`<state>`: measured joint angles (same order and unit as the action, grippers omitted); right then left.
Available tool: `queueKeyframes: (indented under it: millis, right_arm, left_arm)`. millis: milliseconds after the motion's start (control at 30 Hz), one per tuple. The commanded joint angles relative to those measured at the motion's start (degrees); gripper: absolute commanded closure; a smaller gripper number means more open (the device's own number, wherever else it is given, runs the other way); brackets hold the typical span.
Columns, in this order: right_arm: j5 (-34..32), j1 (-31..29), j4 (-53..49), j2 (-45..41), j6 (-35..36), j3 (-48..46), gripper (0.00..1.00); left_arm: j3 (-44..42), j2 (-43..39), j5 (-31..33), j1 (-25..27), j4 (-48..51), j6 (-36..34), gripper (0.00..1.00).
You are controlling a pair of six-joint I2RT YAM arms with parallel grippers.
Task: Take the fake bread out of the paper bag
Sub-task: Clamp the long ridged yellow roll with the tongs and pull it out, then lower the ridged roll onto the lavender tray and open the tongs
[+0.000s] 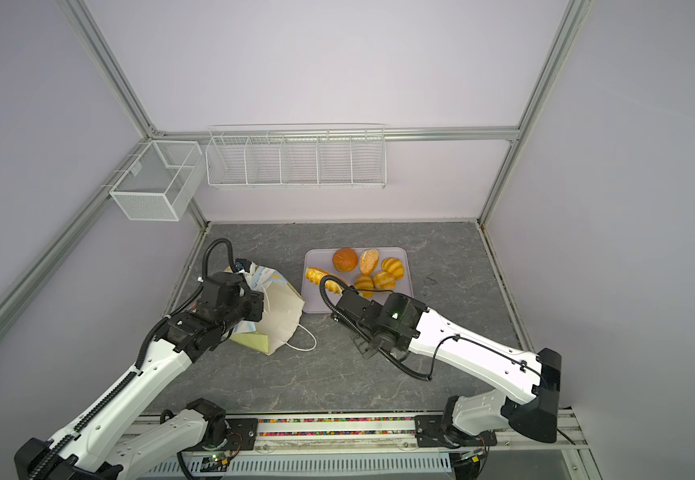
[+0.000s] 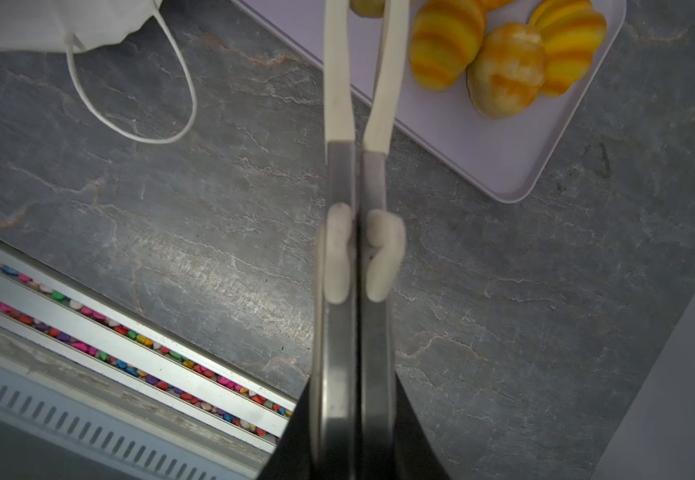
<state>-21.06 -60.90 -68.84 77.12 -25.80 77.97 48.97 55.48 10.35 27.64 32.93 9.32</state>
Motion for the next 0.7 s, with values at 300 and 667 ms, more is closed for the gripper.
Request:
queueKeyframes:
  millis: [300,667]
  right_arm:
    - [30.4,13.6,24.0,10.1,-9.7,-3.1,0.94]
    - [38.5,19.3,29.5,17.2,-13.9,-5.4,0.94]
  left_arm:
    - [-0.4,-8.9,-3.3,-0.4,3.1,1.2,1.0]
    - [-2.9,-11.8,-5.5,-0.4,2.9,2.3,1.0]
